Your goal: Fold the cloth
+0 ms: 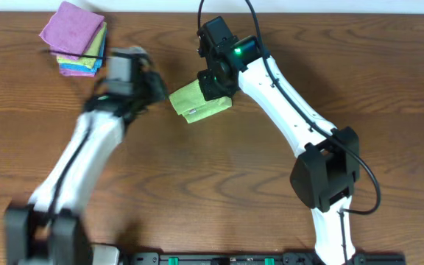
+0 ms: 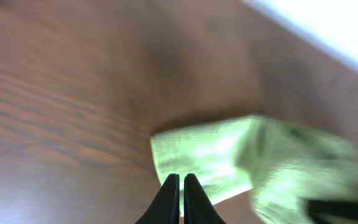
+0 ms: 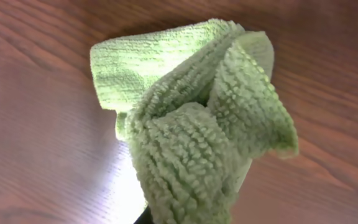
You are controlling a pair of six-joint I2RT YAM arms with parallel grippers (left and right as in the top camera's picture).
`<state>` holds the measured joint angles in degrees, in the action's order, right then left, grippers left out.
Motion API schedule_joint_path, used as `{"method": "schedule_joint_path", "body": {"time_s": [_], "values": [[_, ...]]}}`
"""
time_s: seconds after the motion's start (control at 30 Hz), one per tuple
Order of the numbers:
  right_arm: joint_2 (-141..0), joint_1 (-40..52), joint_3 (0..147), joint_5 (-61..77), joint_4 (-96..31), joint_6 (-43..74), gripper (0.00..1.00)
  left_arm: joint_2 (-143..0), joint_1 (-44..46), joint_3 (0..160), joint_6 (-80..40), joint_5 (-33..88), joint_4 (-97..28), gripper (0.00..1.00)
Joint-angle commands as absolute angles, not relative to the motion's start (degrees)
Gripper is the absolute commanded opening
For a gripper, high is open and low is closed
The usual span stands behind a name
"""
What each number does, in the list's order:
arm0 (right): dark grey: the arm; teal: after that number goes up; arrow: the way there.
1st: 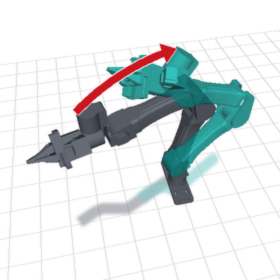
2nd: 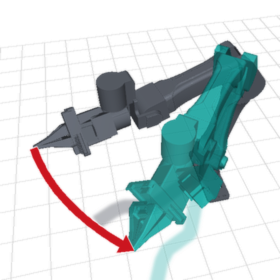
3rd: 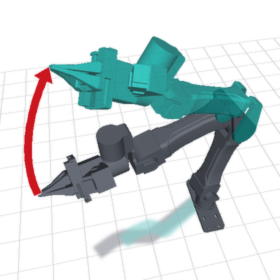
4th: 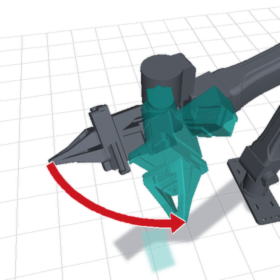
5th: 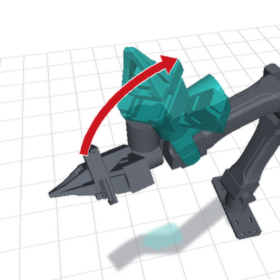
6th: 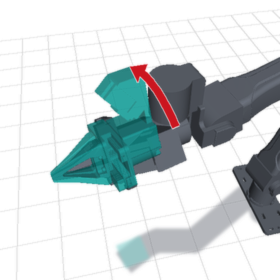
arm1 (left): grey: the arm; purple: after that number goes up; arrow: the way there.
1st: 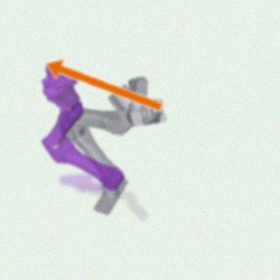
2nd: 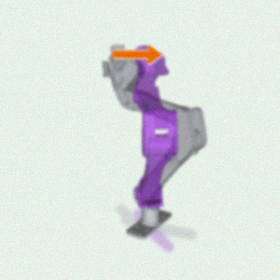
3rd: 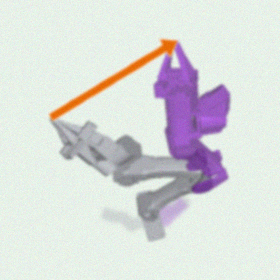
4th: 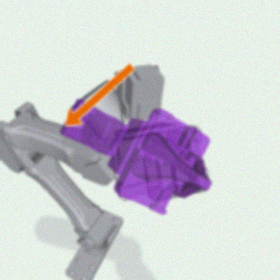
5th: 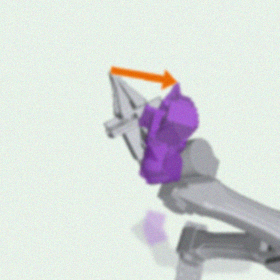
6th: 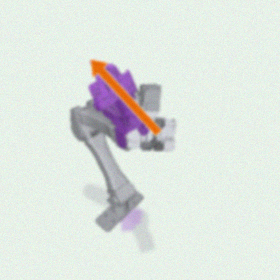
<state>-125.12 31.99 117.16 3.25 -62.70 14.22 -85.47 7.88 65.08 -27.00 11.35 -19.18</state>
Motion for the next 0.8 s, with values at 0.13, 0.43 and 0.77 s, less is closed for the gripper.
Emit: {"method": "schedule_joint_path", "body": {"time_s": [0.13,0.43,0.77], "values": [[-129.23,33.06,118.08,2.83,-58.78,10.74,0.02,-68.38,4.05,64.90,-26.55,14.06,-29.12,0.06],[-134.93,38.94,118.08,3.88,-55.57,2.28,0.67,-51.96,4.10,64.88,-23.77,10.94,-34.59,0.06],[-129.51,41.91,118.52,5.96,-55.05,-6.28,0.76,-56.84,4.10,64.86,-21.76,5.82,-41.56,0.06]]}}
